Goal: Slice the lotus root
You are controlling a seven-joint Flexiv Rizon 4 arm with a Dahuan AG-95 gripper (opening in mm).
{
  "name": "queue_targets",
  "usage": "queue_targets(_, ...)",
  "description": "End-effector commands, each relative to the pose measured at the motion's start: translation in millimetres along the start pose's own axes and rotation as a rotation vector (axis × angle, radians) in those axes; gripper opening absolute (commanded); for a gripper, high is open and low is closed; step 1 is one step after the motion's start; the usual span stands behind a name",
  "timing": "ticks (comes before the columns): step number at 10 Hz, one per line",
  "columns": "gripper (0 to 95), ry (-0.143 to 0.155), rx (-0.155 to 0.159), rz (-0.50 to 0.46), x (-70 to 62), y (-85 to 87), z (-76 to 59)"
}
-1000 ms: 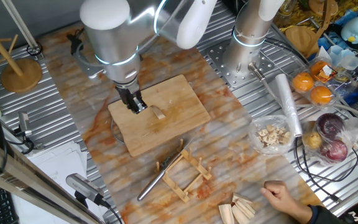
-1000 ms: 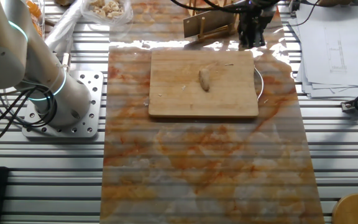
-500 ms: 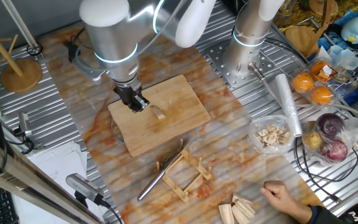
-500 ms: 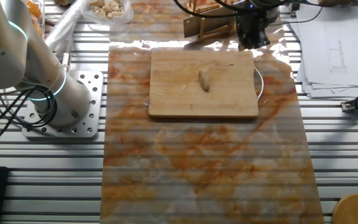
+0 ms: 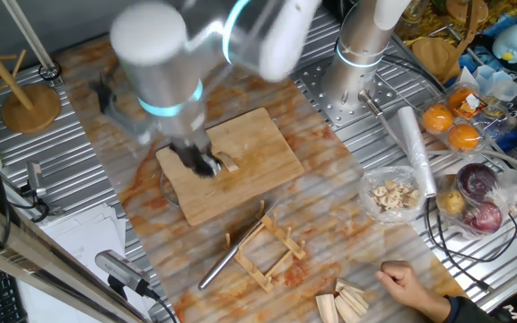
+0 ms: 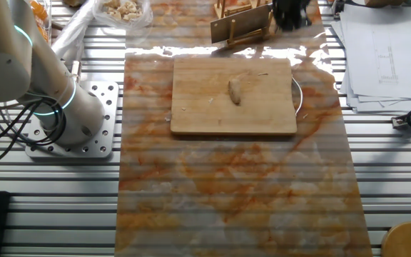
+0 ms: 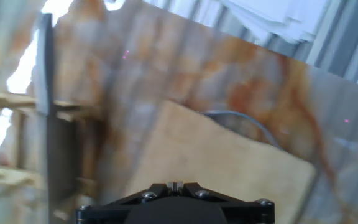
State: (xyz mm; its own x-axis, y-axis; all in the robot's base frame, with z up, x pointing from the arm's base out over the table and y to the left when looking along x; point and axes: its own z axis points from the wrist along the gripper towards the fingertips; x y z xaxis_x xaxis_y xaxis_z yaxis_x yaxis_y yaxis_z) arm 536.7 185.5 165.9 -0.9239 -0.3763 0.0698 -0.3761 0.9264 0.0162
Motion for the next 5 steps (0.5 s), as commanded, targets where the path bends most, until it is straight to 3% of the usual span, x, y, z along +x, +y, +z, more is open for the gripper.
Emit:
queue_targets(1,0.0,-0.007,0.020,0.067,-29.1,69.9,15.1)
queue_targets(3,0.0,-0.004,0.016,0.038,-28.7,86.3,20.6)
queue_targets(5,38.0,-0.019,-0.018,-0.005,-23.7,87.1,35.2)
